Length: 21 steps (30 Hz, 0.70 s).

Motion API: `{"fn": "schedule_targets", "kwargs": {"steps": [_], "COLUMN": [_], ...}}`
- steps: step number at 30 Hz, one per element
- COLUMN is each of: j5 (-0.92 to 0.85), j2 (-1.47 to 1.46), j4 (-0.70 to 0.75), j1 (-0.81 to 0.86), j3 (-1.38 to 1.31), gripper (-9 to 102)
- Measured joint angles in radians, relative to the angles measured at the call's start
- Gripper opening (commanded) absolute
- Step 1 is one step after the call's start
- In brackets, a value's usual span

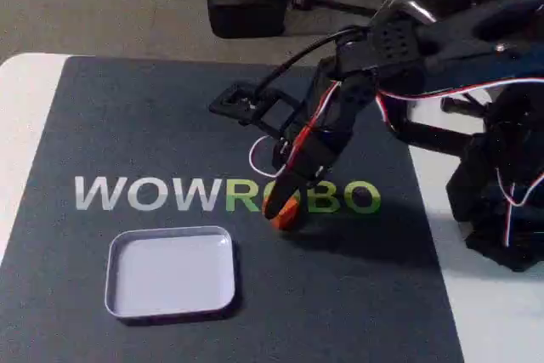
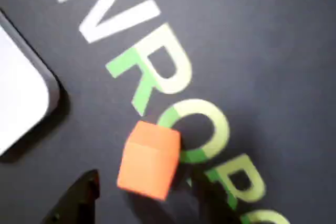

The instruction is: Move blocks one by one until all three blocks are in the tray.

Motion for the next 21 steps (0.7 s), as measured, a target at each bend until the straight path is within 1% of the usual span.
{"fn": "schedule_targets", "kwargs": {"steps": [4,8,9,11,13,17,21], "j5": [-0.002,-0.017,-0.020,-0.023,-0.020,-0.025,-0.026], "j2": [-0.049,-0.097,-0.103,-0.110,-0.110,-0.107,-0.031], "j4": [-0.025,-0.049,-0.054,-0.063,-0.066,-0.067,-0.067], "j1": [0.005,0.005,0.002,0.002,0.002,-0.003,-0.038], "j3": [0.000,0.000,0.000,-0.002,-0.002,-0.002,0.000], "gripper": [18,14,11,0,-8,-8,-8]}}
